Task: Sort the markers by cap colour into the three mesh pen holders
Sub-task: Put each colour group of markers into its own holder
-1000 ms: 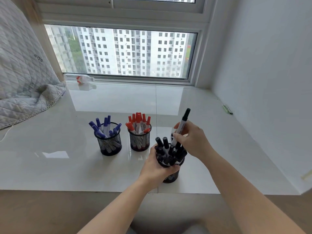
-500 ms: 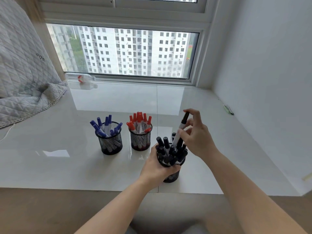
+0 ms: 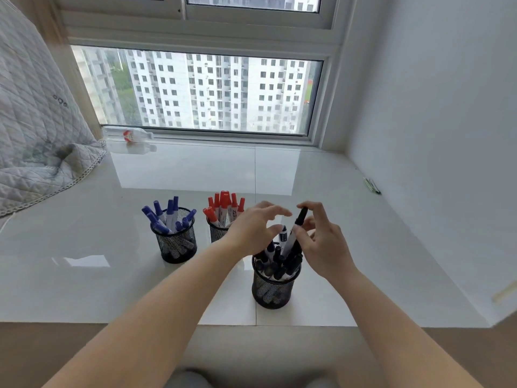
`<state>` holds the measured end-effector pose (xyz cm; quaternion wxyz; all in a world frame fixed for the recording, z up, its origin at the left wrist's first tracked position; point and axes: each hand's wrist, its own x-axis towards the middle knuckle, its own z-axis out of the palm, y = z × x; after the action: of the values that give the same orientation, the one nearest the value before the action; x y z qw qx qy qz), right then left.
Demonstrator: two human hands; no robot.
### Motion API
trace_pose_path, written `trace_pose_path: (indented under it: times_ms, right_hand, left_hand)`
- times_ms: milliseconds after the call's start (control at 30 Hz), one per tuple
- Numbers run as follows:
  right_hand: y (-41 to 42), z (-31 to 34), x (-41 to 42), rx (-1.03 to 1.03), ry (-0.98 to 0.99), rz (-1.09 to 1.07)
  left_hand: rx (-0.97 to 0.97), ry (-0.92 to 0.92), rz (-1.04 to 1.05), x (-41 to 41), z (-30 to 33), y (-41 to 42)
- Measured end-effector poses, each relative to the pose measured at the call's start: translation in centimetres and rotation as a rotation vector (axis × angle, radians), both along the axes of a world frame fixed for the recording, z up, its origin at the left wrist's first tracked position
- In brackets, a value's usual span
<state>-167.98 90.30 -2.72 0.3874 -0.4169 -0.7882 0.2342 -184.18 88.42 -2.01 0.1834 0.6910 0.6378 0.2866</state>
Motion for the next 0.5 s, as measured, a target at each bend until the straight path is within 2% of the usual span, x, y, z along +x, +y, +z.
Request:
trace_pose_path:
  times_ms: [133,267,400,500]
  right_hand:
    - [-0.2,-0.4,0.1,0.009,-0.012,-0.013]
    - [-0.2,-0.6,0.2,0.017,-0.038,-0.024]
    - [-0.1,-0.5,0.0,0.026,-0.060,-0.038]
    - [0.0,-0.5,-0.2,-0.003,-0.120,-0.025]
  left_hand:
    - [-0.159,0.215,-0.071,0.6,1.1,1.3]
    - [-0.088,0.355,-0.008,0.8,1.9,1.3]
    - [0.014,0.239,0.053,-1.1,3.9,0.4]
    - [0.130,0.053,0.142,-3.2,5.5,-0.5]
